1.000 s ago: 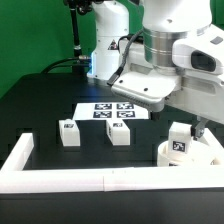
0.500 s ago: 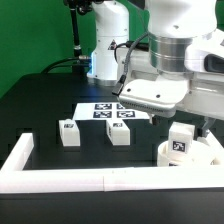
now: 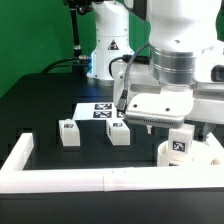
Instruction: Assemble stool
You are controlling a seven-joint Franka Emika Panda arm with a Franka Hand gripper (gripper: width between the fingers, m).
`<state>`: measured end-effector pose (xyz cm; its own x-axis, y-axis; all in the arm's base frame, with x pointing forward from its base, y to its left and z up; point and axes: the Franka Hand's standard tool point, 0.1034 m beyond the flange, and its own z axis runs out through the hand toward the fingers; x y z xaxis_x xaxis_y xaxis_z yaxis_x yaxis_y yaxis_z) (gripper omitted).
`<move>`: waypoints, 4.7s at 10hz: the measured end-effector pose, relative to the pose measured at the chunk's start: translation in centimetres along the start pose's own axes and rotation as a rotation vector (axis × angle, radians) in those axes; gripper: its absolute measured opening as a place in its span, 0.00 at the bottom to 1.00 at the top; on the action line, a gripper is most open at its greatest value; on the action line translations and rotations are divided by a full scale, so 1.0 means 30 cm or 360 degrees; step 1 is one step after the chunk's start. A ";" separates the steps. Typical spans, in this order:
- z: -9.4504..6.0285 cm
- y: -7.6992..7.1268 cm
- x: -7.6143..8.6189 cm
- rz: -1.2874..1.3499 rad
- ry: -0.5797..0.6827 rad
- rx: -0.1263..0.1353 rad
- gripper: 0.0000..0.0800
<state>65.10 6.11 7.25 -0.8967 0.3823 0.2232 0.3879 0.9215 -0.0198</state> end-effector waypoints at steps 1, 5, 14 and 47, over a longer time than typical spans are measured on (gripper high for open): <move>0.003 0.006 0.003 0.0036 0.0001 0.0000 0.81; 0.002 0.005 0.000 0.0188 0.0001 -0.0002 0.44; -0.002 0.007 0.010 0.1676 0.0105 0.0023 0.42; -0.001 0.066 0.027 0.6273 0.1581 0.0194 0.42</move>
Offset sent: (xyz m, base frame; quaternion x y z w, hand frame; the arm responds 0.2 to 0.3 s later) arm 0.0000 0.0000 0.0000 0.0000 0.0000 0.0650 0.9979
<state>65.16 8.25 7.43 0.1912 -0.9153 -0.3544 -0.9767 -0.1417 -0.1609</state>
